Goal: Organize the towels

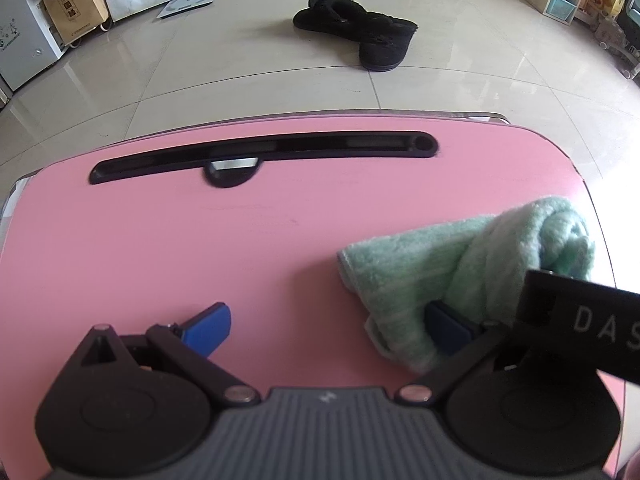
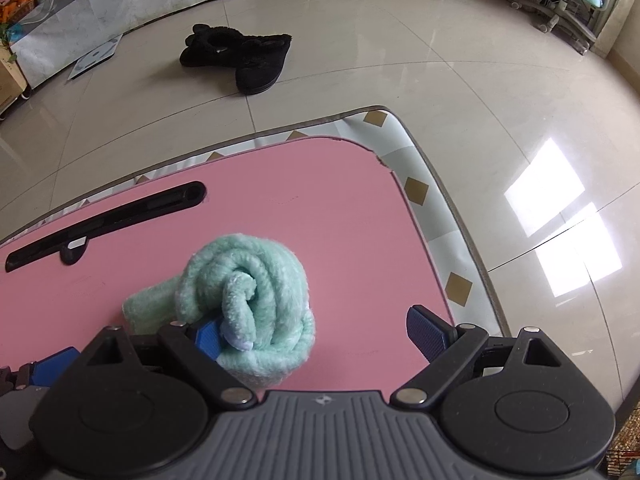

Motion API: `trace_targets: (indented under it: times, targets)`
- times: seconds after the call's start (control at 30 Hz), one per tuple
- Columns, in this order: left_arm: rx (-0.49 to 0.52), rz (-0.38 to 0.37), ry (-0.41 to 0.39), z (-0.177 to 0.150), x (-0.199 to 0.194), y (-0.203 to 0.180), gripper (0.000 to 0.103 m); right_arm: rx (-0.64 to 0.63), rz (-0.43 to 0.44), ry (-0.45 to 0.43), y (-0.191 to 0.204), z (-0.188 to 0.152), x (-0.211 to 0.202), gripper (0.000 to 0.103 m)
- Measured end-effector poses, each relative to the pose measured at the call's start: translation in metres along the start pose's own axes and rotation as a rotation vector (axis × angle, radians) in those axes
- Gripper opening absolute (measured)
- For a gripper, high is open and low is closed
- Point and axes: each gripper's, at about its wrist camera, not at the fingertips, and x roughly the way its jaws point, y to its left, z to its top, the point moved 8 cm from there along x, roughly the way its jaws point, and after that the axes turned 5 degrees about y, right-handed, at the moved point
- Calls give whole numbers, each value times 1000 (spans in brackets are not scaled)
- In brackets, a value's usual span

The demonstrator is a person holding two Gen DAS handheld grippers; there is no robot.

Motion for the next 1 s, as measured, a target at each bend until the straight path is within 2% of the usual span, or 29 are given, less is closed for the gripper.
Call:
trace_targets:
  times: [0.23, 0.73, 1.0]
  targets:
    - [-10, 23, -6, -2, -2, 23, 103, -23, 36, 13, 17, -3, 0, 90]
    - [-42, 74, -14, -4, -3, 75, 103, -81, 191, 64, 56, -15, -4, 90]
    - [-52, 100, -20, -7, -5, 97, 103, -53, 267, 96, 68, -16, -7, 90]
